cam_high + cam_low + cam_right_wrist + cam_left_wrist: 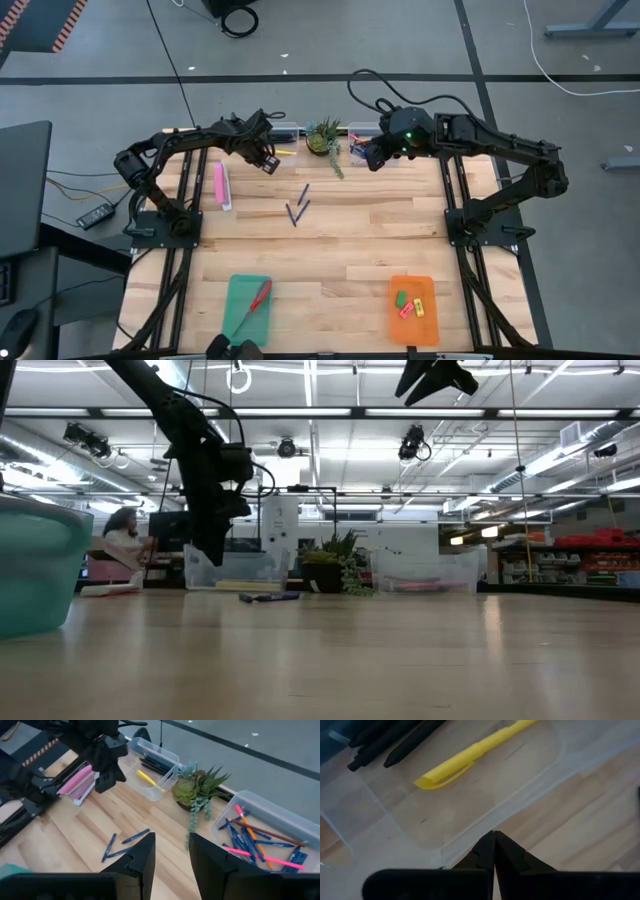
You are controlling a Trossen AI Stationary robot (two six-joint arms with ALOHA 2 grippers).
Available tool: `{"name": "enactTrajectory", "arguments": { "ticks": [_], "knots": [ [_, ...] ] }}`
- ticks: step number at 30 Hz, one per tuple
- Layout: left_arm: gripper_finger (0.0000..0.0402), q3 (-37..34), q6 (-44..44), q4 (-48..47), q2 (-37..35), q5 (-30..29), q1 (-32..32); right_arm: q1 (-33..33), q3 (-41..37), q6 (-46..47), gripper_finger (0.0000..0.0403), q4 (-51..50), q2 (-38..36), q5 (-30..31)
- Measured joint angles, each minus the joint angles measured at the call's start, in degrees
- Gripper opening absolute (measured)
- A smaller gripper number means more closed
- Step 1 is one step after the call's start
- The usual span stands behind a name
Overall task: Sort crayons/erasers/pens/pencils in bins
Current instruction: Move the center transparent bin on the top left of the table, then put the blue crayon into the right transparent bin
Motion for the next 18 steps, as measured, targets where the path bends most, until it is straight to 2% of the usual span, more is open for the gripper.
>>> {"name": "enactTrajectory", "arguments": {
  "ticks": [4, 7, 13, 18],
  "knots": [
    [0.0007, 0.00, 0.42, -1.71, -0.12, 0.81, 0.03, 1.21, 0.00, -0.03, 0.0125, -0.01, 0.00, -0.15],
    [0.0018, 0.32, 0.47, -4.41, -1.28, 1.72, 0.11, 2.16, 0.00, -0.15, 0.0125, -0.01, 0.00, -0.29],
    [0.0049, 3.98, 1.92, -8.01, -6.04, 2.32, -1.46, 3.40, 0.00, -1.71, 0.0128, -0.03, 0.00, -2.03],
    [0.0053, 8.10, -0.46, -11.58, -9.46, 2.40, -4.08, 3.49, 0.00, -2.72, 0.0131, 0.22, 0.00, -3.38]
  ]
}}
